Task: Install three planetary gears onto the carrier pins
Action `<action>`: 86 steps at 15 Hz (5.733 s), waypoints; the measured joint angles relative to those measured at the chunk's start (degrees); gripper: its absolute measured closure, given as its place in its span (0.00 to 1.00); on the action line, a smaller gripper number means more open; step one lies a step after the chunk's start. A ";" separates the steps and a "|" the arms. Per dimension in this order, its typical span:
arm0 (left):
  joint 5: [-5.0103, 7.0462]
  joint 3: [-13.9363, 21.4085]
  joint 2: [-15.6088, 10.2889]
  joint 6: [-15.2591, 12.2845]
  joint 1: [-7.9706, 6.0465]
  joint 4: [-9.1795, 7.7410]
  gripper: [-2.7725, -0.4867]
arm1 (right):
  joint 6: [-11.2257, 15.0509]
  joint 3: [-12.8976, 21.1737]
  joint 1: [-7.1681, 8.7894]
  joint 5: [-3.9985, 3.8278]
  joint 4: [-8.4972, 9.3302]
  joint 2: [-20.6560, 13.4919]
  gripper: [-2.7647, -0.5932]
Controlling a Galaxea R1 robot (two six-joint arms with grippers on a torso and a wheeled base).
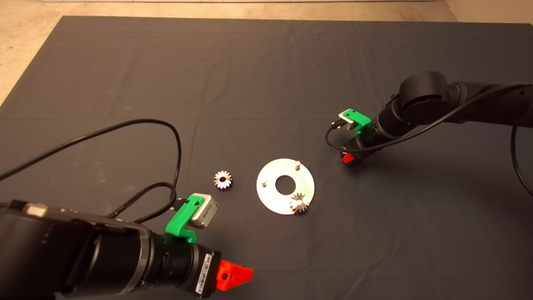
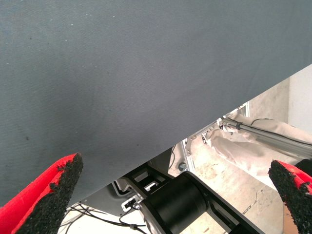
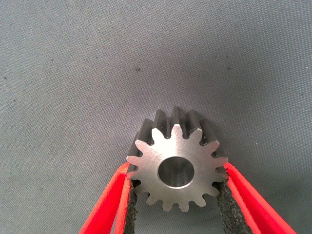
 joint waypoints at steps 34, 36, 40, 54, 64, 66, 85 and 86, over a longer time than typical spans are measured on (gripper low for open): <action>-1.00 0.00 -0.34 -0.02 -0.01 0.00 0.01 | -1.15 3.21 5.38 -9.90 8.45 19.54 0.84; -1.00 0.00 -0.35 -0.02 -0.01 0.00 0.01 | -1.90 2.76 5.38 -10.28 8.45 19.54 0.84; -1.00 0.00 -0.36 -0.02 -0.01 0.00 0.01 | -3.63 1.28 5.38 -10.95 8.30 19.52 0.84; -1.80 0.00 -1.10 -0.02 -0.01 0.00 0.01 | -3.69 -0.51 4.17 -10.70 8.19 19.61 0.84; -2.21 0.00 -2.08 -0.02 -0.01 0.00 0.01 | -5.25 -3.96 4.17 -10.28 8.10 21.82 0.84; -2.68 0.00 -2.86 -0.02 -0.01 0.00 0.01 | -5.40 -3.96 4.17 -10.31 8.10 21.80 0.84; -3.95 0.00 -4.22 -0.02 -0.01 0.00 0.01 | -5.62 -1.65 3.78 -11.43 6.97 20.36 0.84; -3.96 0.00 -4.40 -0.02 -0.01 0.01 0.01 | -5.61 -1.65 3.78 -11.41 6.92 20.36 0.84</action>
